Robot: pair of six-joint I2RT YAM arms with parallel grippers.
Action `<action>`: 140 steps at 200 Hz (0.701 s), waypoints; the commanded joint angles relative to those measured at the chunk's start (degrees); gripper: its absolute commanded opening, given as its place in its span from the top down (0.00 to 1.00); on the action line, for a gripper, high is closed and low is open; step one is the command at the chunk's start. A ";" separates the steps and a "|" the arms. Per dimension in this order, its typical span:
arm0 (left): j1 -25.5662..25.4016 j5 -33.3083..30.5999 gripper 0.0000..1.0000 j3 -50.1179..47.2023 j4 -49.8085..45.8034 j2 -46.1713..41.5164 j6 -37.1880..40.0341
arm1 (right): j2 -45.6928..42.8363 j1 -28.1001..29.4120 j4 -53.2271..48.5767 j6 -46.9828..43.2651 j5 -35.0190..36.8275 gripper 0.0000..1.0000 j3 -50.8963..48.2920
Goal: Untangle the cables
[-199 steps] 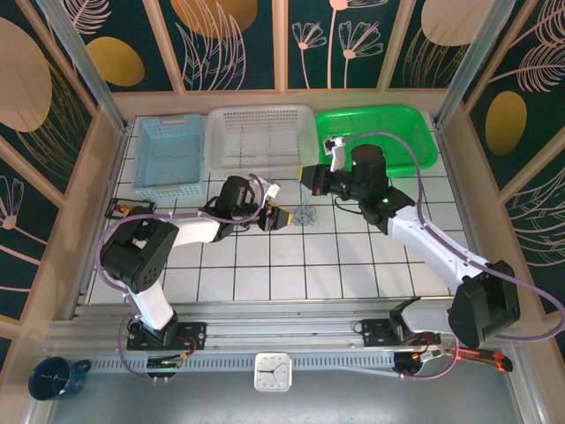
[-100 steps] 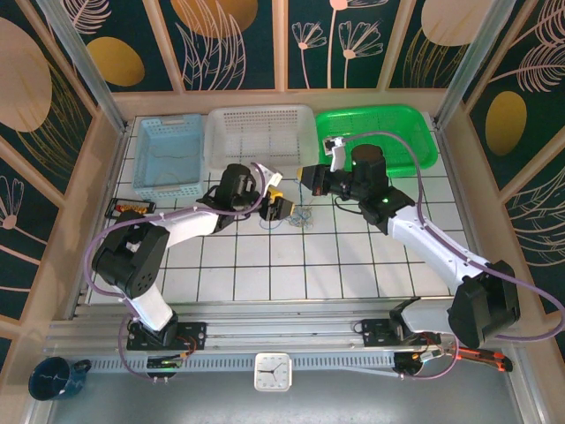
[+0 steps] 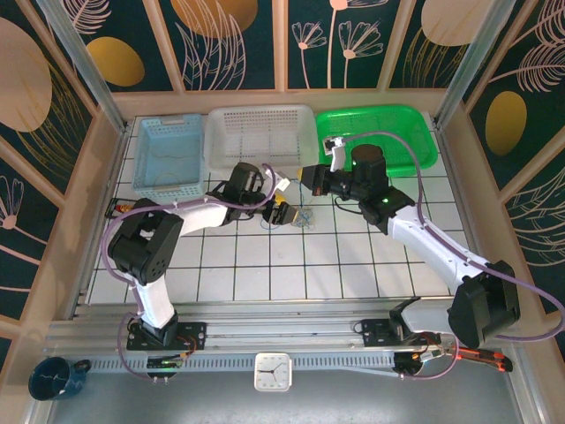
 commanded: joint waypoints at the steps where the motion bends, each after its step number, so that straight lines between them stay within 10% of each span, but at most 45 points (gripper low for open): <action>1: -0.31 4.31 0.26 1.05 -0.18 1.56 0.87 | -1.50 -0.40 0.58 -1.35 -0.84 1.00 2.33; 63: -0.79 7.12 0.32 -0.60 2.99 2.77 -1.26 | -1.34 -0.49 0.85 -1.26 -0.50 1.00 2.29; 140: -1.00 6.38 0.71 -2.57 3.86 3.03 -2.59 | -1.38 -1.66 1.16 -0.85 1.10 1.00 2.12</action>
